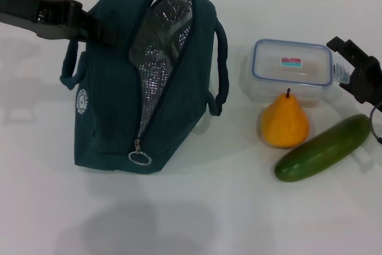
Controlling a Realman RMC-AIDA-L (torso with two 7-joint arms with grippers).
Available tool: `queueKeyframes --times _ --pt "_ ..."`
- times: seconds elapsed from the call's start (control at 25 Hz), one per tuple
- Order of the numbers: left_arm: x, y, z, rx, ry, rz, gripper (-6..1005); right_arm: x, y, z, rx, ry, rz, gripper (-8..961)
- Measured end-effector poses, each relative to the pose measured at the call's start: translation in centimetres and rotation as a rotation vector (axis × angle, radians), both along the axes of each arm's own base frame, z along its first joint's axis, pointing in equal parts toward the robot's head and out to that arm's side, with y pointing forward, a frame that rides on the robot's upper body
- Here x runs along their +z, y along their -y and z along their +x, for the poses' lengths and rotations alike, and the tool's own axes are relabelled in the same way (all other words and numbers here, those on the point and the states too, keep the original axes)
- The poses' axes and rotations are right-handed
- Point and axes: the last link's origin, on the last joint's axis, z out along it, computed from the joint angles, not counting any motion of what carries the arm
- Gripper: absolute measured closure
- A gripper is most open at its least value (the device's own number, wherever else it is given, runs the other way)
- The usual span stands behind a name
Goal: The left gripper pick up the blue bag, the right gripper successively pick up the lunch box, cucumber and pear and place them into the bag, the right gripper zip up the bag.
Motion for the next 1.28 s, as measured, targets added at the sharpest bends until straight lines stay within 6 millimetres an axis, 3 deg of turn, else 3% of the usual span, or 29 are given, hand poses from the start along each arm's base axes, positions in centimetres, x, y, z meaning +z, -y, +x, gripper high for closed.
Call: queueKeyframes --times 0.52,0.72,0.84,1.28 --pt "-0.05 0.07 -0.10 -0.003 0.000 -0.004 957 0.30 -0.71 -0.06 0.043 0.085 -0.009 183" --pt "-0.06 0.13 -0.06 -0.005 -0.001 -0.006 957 0.22 -0.84 -0.03 0.037 0.093 -0.013 416" --pt "-0.08 0.17 -0.05 -0.006 -0.001 -0.009 957 0.22 -0.86 -0.03 0.037 0.094 -0.013 660" --pt "-0.22 0.10 0.09 -0.012 0.002 -0.013 958 0.25 -0.86 -0.08 0.047 0.104 -0.007 838"
